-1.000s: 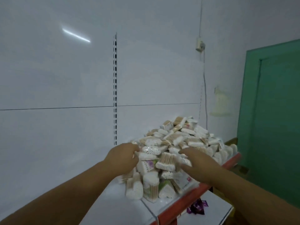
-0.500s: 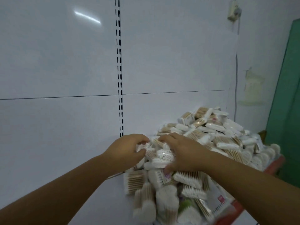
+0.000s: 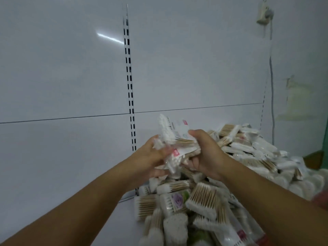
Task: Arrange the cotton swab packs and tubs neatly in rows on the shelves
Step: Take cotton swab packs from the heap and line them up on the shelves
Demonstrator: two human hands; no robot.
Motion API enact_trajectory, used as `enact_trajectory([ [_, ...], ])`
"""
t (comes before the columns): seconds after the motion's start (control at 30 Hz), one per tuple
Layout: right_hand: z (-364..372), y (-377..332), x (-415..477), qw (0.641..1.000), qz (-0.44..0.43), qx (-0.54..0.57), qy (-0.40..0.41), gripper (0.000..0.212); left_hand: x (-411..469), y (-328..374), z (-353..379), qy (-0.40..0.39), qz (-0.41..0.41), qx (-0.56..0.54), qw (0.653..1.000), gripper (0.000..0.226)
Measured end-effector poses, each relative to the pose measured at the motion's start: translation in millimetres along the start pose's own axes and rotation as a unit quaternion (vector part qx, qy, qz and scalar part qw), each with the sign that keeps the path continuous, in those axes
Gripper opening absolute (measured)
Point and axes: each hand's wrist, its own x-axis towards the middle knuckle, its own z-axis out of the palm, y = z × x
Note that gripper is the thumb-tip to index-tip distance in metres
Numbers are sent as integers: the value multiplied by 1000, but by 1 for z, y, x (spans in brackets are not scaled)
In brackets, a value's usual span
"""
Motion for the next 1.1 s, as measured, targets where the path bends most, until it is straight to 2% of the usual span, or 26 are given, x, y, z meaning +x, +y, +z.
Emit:
enact_trajectory([
  [0.07,11,8,-7,996,-17,-82,25,32,-5,-5,17,11,48,-20,999,52],
  [0.1,11,12,-9,988,-36,-144,44,28,-9,-8,23,29,74,-20,997,46],
  [0.2,18,18,-20,960,-96,-257,55,16,-28,-15,30,100,94,2,991,46],
  [0.27,27,29,-27,963,-127,-238,27,19,-44,-19,31,156,82,34,984,40],
  [0.4,57,58,-35,969,-128,-205,-57,25,-90,-25,25,250,57,57,965,30],
  [0.5,90,85,-53,980,-120,-125,-100,20,-145,-30,7,323,32,74,943,43],
  [0.6,135,115,-90,988,-89,-9,-124,30,-217,-45,-11,399,24,25,916,53],
  [0.67,172,132,-113,989,-59,47,-131,56,-271,-52,-21,462,53,-28,885,57],
  [0.7,193,141,-123,988,-45,69,-127,56,-300,-53,-28,494,72,-52,865,57],
  [0.77,238,162,-145,983,5,122,-134,34,-365,-55,-39,541,106,-98,829,54],
  [0.8,266,174,-158,978,42,139,-149,31,-403,-56,-46,561,116,-117,811,53],
  [0.93,389,235,-228,958,148,112,-219,35,-556,-42,-70,637,128,-154,744,60],
  [1.03,468,269,-280,946,153,76,-274,38,-639,-32,-87,708,135,-158,675,35],
  [1.1,512,285,-304,939,147,60,-304,40,-680,-28,-100,732,126,-162,650,26],
])
